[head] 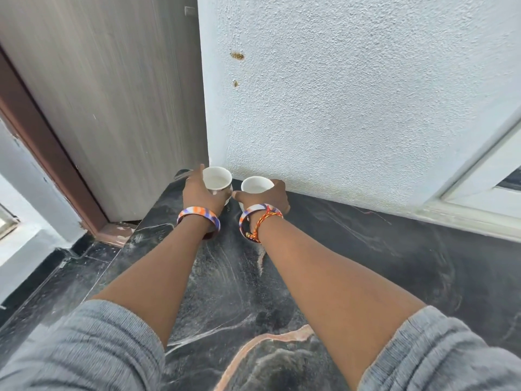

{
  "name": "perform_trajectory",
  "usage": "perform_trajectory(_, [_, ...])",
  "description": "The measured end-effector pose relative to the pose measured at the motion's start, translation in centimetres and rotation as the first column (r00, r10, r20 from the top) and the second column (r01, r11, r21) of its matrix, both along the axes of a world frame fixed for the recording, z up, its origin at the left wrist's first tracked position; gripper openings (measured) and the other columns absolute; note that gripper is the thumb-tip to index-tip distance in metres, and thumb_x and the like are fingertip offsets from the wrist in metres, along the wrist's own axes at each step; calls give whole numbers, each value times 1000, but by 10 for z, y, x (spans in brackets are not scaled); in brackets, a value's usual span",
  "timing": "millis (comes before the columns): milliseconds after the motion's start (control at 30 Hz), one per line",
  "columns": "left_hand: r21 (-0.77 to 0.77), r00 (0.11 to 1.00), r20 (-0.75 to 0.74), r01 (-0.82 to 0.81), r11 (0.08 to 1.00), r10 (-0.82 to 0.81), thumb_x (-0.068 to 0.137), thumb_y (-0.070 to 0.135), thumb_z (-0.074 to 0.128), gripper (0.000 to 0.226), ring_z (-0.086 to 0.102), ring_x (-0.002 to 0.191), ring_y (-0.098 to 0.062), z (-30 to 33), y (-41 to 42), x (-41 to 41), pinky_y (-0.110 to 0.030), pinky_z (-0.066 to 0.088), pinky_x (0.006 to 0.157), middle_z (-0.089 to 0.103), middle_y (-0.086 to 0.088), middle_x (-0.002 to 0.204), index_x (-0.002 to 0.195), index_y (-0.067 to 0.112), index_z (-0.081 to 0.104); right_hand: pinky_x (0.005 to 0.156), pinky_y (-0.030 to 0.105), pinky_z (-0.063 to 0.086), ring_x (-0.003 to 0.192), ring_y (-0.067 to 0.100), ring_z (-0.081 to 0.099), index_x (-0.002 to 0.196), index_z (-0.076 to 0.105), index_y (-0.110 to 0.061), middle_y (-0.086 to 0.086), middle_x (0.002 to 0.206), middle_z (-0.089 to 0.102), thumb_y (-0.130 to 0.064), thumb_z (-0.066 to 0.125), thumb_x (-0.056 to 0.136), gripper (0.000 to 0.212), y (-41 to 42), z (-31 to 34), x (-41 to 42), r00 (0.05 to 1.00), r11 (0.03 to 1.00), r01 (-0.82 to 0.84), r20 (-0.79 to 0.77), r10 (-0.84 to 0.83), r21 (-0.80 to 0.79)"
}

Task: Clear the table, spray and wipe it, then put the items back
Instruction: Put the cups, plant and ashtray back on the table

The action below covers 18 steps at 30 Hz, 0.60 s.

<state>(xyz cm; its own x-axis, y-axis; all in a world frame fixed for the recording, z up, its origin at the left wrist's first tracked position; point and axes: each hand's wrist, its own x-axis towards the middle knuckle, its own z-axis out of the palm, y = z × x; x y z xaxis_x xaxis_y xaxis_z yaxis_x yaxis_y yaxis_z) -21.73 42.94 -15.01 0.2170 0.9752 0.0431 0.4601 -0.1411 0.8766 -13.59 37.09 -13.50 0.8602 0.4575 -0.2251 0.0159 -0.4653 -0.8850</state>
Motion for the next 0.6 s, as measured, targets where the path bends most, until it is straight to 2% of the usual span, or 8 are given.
perform_trajectory(133, [9, 999, -45, -8, 1000, 8, 73, 30, 75, 88, 39, 132, -33, 2, -5, -2, -42, 36, 109, 37, -17, 145, 144, 11, 26, 99, 41, 46, 126, 31, 43, 135, 37, -19, 6, 131, 52, -39, 85, 59, 92, -7, 0, -2, 996, 997, -41, -76, 46, 69])
perform_trajectory(200, [59, 996, -68, -48, 997, 52, 73, 27, 75, 85, 36, 131, -34, 7, -17, -5, -40, 35, 105, 36, -19, 144, 142, 9, 29, 103, 44, 43, 128, 31, 44, 140, 33, -20, 7, 135, 50, -37, 85, 58, 99, -17, 0, -2, 988, 991, -10, -150, 30, 131])
perform_trajectory(300, [221, 986, -44, -145, 964, 158, 76, 15, 68, 66, 38, 126, -36, 14, -44, -9, -38, 35, 98, 44, -20, 136, 134, 4, 40, 106, 37, 39, 129, 27, 46, 141, 35, -14, 9, 140, 49, -35, 80, 69, 88, -39, 2, 7, 981, 984, 60, -190, -28, 165])
perform_trajectory(367, [299, 984, -36, -158, 941, 176, 77, 8, 62, 53, 40, 122, -37, 16, -69, -9, -37, 34, 95, 47, -20, 132, 128, 3, 47, 100, 32, 39, 127, 27, 48, 139, 39, -12, 10, 140, 48, -32, 73, 78, 73, -57, 3, 15, 975, 981, 94, -215, -56, 170])
perform_trajectory(467, [356, 999, -49, 0, 934, 18, 79, 4, 60, 35, 51, 109, -35, 18, -114, -2, -29, 36, 85, 59, -18, 116, 114, 2, 58, 88, 26, 44, 109, 27, 61, 125, 55, -9, 9, 124, 61, -21, 67, 83, 45, -89, 7, 19, 975, 986, 73, -217, -40, 147])
perform_trajectory(533, [326, 989, -58, 149, 934, -138, 80, 2, 58, 25, 59, 100, -32, 21, -141, 7, -30, 42, 83, 66, -14, 106, 105, 3, 63, 88, 35, 54, 93, 28, 66, 108, 67, -11, 12, 112, 69, -16, 64, 81, 28, -112, 8, 19, 984, 992, 40, -177, -18, 120])
perform_trajectory(600, [248, 962, -104, 270, 930, -252, 82, 4, 57, 21, 63, 97, -26, 25, -164, 18, -30, 47, 85, 69, -11, 103, 101, 5, 66, 86, 37, 56, 93, 28, 68, 98, 72, -13, 12, 105, 72, -12, 60, 80, 22, -137, 12, 22, 994, 996, 8, -112, 1, 87])
